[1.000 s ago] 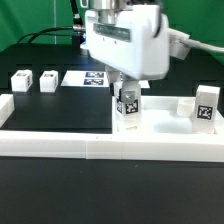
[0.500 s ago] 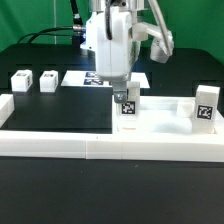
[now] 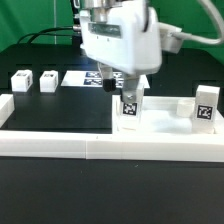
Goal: Assemble square table
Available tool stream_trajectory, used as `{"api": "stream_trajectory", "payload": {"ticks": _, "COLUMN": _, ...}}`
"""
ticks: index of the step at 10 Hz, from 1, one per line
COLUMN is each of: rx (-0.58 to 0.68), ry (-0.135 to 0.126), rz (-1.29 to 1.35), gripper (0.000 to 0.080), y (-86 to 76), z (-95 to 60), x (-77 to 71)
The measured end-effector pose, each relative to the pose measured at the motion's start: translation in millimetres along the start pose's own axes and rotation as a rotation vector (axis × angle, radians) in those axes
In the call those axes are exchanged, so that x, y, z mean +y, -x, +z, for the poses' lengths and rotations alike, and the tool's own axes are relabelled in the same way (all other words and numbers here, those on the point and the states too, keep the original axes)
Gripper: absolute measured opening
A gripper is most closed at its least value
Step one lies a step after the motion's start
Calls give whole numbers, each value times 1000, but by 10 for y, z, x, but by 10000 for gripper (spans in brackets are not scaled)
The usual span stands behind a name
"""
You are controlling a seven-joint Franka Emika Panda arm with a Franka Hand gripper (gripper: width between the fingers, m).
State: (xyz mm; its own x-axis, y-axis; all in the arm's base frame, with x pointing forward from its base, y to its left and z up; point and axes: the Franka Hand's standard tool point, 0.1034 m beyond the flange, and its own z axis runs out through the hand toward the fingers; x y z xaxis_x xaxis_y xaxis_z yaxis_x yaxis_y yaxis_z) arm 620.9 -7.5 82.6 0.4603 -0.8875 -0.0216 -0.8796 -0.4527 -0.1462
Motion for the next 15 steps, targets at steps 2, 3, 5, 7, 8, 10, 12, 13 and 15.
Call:
{"api": "stream_trajectory", "payload": {"ticks": 2, "rx": 4, "ry": 0, "rz": -106, "gripper": 649, "y": 13, "z": 5, "x": 19}}
{"api": "stream_trajectory", "payload": {"ticks": 3, "rx": 5, "ry": 1, "rz": -184, "gripper": 649, "y": 4, "z": 7, "x": 24}}
{"api": "stream_trajectory", "payload": {"ticks": 5, "rx": 12, "ry": 27, "rz": -435, "gripper": 649, "y": 59, "z": 14, "x": 1}}
{"api": "stream_trajectory", "payload": {"ticks": 7, "rx": 11, "ry": 70, "rz": -815, "gripper": 649, "y": 103, "z": 8, "x": -77}}
{"api": "stream_trajectory", "payload": {"ticks": 8, "rx": -8, "ry": 84, "rz": -909, "gripper": 649, "y": 123, "z": 19, "x": -124}}
{"api": "stream_trajectory", "payload": {"ticks": 10, "rx": -11, "ry": 86, "rz": -1018, "gripper": 649, "y": 88, "z": 35, "x": -124}}
{"api": "stream_trajectory", "payload": {"ticks": 12, "rx": -11, "ry": 87, "rz": -1017, "gripper": 649, "y": 87, "z": 37, "x": -122}}
{"api": "stream_trajectory", "payload": {"ticks": 13, "rx": -26, "ry": 92, "rz": -996, "gripper": 649, "y": 109, "z": 40, "x": -111}}
{"api": "stream_trajectory", "payload": {"ticks": 15, "rx": -98, "ry": 117, "rz": -937, "gripper": 649, "y": 172, "z": 32, "x": -140}}
